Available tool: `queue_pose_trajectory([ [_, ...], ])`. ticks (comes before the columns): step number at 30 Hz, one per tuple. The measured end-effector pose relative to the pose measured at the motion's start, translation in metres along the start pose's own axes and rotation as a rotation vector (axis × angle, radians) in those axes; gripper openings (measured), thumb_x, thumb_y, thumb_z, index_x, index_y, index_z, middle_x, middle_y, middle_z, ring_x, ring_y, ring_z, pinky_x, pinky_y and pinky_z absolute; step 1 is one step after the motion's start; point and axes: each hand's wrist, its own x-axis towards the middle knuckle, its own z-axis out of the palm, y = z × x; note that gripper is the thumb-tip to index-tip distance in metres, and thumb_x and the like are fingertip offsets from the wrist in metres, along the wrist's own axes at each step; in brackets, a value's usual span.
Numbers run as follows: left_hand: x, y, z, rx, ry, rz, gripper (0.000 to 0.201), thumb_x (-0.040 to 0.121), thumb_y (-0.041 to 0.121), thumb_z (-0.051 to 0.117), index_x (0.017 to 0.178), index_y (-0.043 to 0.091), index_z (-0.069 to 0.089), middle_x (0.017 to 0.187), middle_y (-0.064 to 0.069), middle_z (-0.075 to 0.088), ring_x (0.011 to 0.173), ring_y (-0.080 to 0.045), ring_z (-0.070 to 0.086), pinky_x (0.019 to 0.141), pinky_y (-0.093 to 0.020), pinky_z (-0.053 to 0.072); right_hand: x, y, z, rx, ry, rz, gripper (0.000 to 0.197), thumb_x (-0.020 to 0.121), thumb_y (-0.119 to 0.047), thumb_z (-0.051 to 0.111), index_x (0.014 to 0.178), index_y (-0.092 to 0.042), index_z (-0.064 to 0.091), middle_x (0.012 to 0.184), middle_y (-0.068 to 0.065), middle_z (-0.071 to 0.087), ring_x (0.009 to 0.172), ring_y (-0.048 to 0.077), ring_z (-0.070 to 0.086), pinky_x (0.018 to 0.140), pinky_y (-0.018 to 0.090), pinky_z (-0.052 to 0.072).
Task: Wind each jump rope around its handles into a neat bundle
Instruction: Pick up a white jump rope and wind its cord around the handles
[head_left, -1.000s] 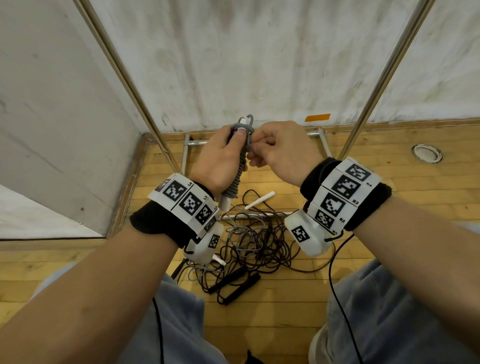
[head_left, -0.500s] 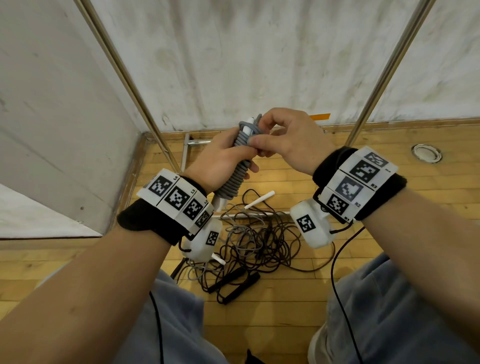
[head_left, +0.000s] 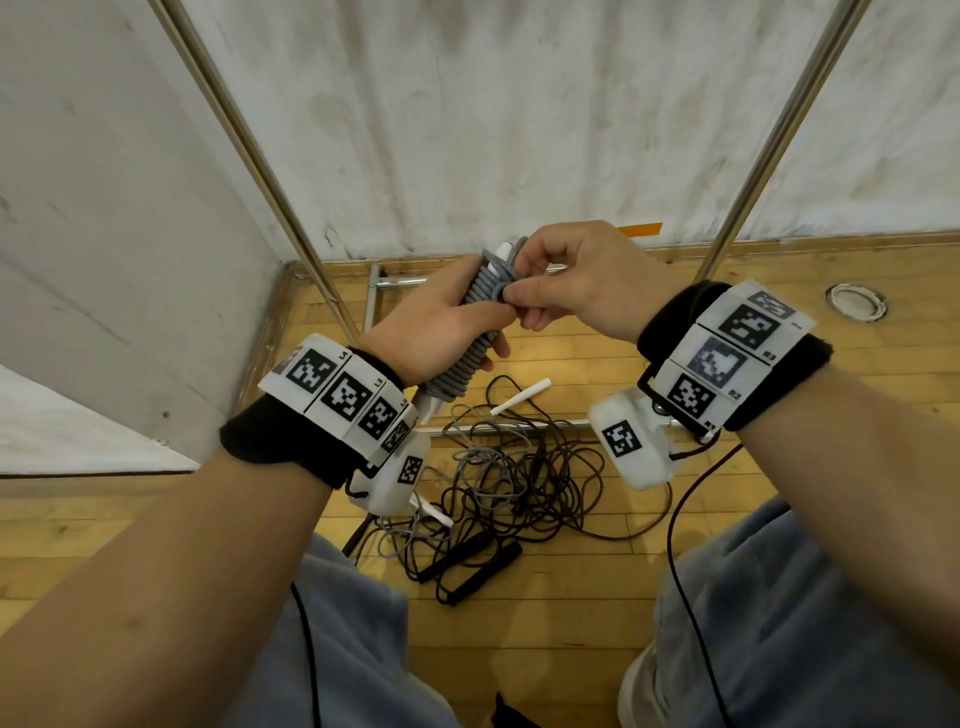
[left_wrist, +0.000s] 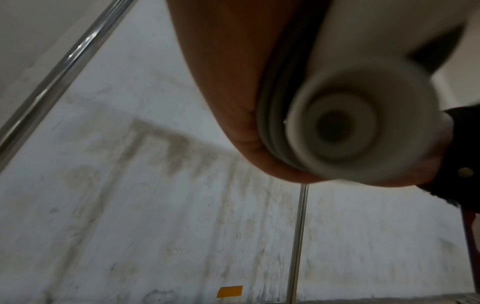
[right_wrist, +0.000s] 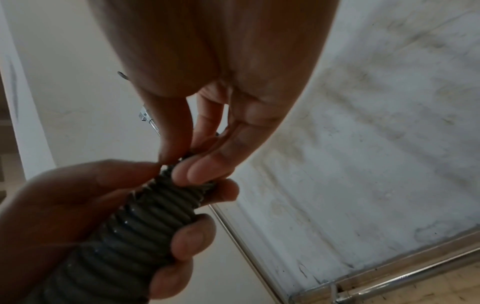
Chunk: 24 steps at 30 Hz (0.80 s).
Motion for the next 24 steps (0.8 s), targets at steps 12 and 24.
queue_pose_trajectory([
  [12,-0.001,0.001,-0.004,0.038,-0.014,-0.027,0.013,0.091,0.005,0.052,0.096,0.016,0.053,0.068,0.009,0.065,0.060,-0.019,0.065,0.052,-0.028,0.050,-0.002,0.000,0.000,0.006,-0.047,0.037,0.013,0.085,-0.003,0.064,0.077,-0.009,0.055,0.065,0.007,0.060,0.051,0.012,0.060,0.059,0.027,0.055],
  [24,-0.002,0.006,-0.001,-0.063,0.065,0.039,0.009,0.098,0.006,0.044,0.107,0.005,0.047,0.075,-0.013,0.055,0.053,-0.013,0.060,0.048,-0.026,0.049,-0.005,0.008,0.012,-0.377,0.309,-0.253,0.007,0.088,-0.011,0.059,0.081,-0.008,0.056,0.076,0.008,0.061,0.072,0.024,0.063,0.067,0.039,0.053],
])
